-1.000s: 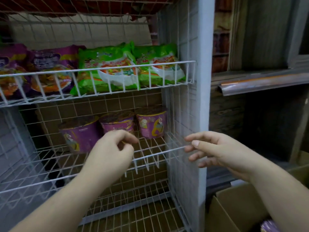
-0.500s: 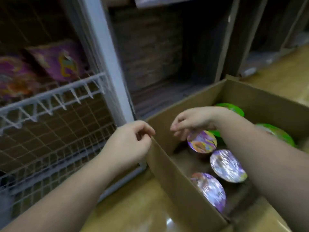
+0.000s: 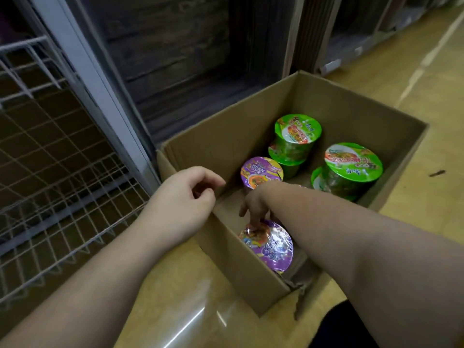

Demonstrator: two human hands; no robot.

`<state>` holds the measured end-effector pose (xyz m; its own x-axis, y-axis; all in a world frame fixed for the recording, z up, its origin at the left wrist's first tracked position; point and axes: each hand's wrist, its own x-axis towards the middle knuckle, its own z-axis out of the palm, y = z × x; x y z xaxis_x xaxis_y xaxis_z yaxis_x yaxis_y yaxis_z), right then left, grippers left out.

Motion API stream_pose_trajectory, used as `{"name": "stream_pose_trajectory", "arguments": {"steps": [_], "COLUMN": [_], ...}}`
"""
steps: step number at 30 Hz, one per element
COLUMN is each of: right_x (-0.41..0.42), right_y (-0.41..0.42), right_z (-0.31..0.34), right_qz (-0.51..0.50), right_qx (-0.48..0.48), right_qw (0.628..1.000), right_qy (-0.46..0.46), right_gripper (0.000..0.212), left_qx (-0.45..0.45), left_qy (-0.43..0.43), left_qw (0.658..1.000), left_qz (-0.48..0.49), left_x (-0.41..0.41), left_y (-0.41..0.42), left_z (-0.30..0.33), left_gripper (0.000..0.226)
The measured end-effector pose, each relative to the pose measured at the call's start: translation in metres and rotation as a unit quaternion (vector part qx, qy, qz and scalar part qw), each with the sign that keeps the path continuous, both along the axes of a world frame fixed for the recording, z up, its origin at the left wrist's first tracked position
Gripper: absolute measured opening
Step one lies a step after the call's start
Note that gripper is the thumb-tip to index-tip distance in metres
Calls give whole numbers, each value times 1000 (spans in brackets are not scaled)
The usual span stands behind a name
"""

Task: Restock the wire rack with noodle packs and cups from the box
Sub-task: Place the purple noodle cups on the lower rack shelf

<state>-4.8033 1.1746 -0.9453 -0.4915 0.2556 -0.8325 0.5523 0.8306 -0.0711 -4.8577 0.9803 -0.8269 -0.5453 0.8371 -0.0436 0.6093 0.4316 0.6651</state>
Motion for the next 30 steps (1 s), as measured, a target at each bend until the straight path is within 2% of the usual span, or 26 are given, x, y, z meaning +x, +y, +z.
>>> {"name": "stream_pose_trajectory", "arguments": {"steps": [5,8,15,18,22,25,30], "right_x": [-6,-7,-4,-4,-6,-10,-7], "right_y": [-6,-10,-15,-4,22,31,26], "right_z": [-18,-21,-8,15,52,88,166], "right_qz": [104,104,78,58,-72,-117,-133], "right_qx": [49,30,-4,-1,-49,-64,-35], "right_qw": [991,991,996,998,988,971,943], "right_qy": [-73,-72,-33,26,129,197,303], "right_gripper": [61,50,43,38,17,27,26], "left_qx": [-6,-10,10,46,95,117,109], "left_qy": [-13,-10,-25,-59,-93,-105,-150], "left_qw": [1000,1000,1000,997,989,982,973], "left_qz": [17,8,7,11,67,109,139], "left_x": [-6,-7,-8,-8,-16,-25,-33], "left_y": [-3,-5,-7,-8,-11,-15,-21], "left_z": [-3,-4,-5,-3,5,14,33], "left_gripper": [26,26,27,27,26,23,52]}}
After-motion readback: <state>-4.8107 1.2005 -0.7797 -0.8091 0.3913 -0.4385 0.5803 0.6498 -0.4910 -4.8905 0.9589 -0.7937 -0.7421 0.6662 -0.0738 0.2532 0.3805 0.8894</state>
